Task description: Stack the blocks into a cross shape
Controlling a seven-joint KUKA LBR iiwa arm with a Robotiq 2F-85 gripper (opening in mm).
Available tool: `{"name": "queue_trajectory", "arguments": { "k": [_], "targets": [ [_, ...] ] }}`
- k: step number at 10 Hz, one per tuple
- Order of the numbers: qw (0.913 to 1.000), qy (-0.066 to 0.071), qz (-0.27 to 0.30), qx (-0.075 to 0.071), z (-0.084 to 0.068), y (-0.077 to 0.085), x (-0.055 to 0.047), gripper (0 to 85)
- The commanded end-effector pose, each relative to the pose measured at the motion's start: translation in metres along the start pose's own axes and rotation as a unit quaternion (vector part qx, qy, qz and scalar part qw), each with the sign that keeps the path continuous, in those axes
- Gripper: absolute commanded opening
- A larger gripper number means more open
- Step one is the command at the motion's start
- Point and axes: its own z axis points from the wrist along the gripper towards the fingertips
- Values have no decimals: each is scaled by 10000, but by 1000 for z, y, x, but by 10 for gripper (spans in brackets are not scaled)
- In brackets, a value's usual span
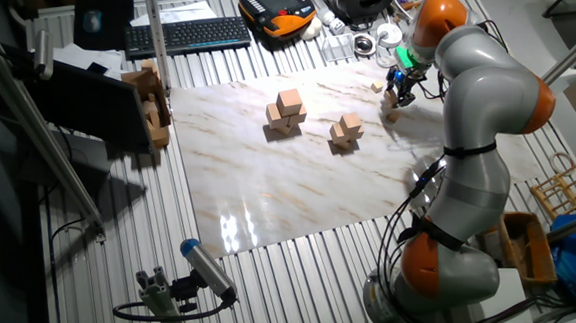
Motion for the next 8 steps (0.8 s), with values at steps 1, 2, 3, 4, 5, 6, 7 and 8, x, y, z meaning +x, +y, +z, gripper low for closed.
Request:
{"name": "queue_trajectory", "arguments": {
  "k": [1,2,3,4,5,6,7,8],
  "targets": [
    [8718,-23,-4891,285,0,-1,0,0],
    [8587,-53,-5115,312,0,-3,3,0],
    [8552,-13,-5177,247,2,-4,5,0],
    [8455,-63,-5334,212,4,-5,6,0],
    [8377,-38,-5459,166,5,-6,7,0],
    [8249,-44,-5650,155,5,-6,7,0],
    [8144,2,-5802,100,6,-6,8,0],
    [8095,50,-5871,60,5,-6,9,0]
  ]
}}
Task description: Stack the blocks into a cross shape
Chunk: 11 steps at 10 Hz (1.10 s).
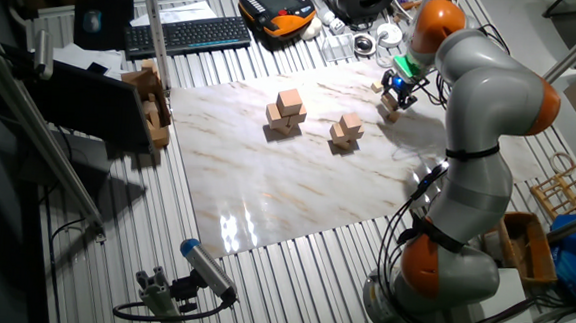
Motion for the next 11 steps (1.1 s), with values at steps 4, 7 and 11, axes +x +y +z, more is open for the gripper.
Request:
{"name": "queue_trajectory", "arguments": {
  "k": [4,7,11],
  "targets": [
    [8745,211,-4841,199,0,3,4,0],
    [8692,201,-4934,247,0,3,4,0],
    [8525,155,-5219,247,0,2,3,0]
  ]
}}
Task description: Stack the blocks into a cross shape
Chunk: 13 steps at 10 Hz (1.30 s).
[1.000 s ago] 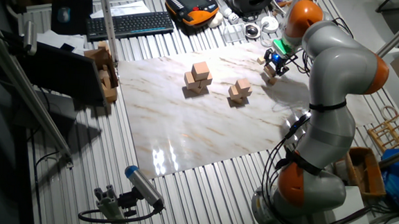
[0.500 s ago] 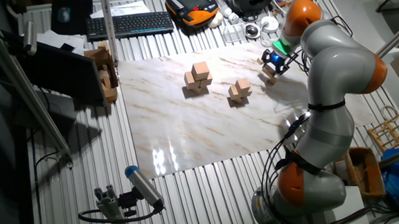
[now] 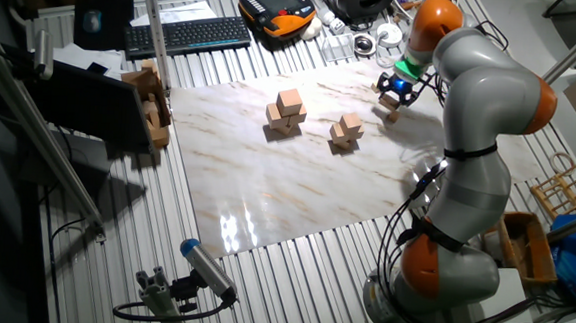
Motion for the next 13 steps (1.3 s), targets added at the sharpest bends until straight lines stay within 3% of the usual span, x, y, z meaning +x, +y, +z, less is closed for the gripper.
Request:
{"name": "queue_trajectory", "arguments": {
  "k": [1,5,10,13],
  "targets": [
    [9327,53,-3605,70,0,0,0,0],
    [9307,98,-3656,-3,0,-2,0,0],
    [9183,185,-3955,-68,0,-4,-1,0],
    [9149,199,-4031,30,0,-4,-1,0]
  ]
}}
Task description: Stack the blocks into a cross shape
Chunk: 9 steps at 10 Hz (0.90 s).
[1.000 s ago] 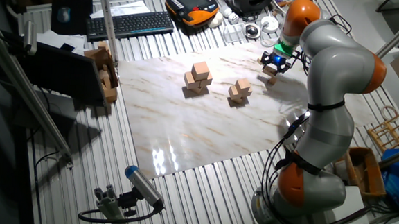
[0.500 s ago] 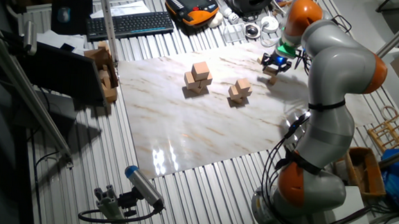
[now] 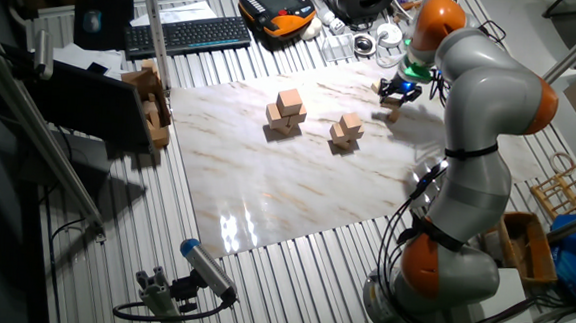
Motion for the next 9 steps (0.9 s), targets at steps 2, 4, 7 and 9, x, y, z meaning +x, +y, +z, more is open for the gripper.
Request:
{"name": "queue_trajectory", "arguments": {
  "k": [2,4,7,9],
  "targets": [
    [9832,198,-1813,97,1,0,0,0],
    [9795,223,-1999,137,0,0,0,0],
    [9757,208,-2162,293,-1,-1,0,0],
    [9740,203,-2238,282,0,-6,0,0]
  ]
}}
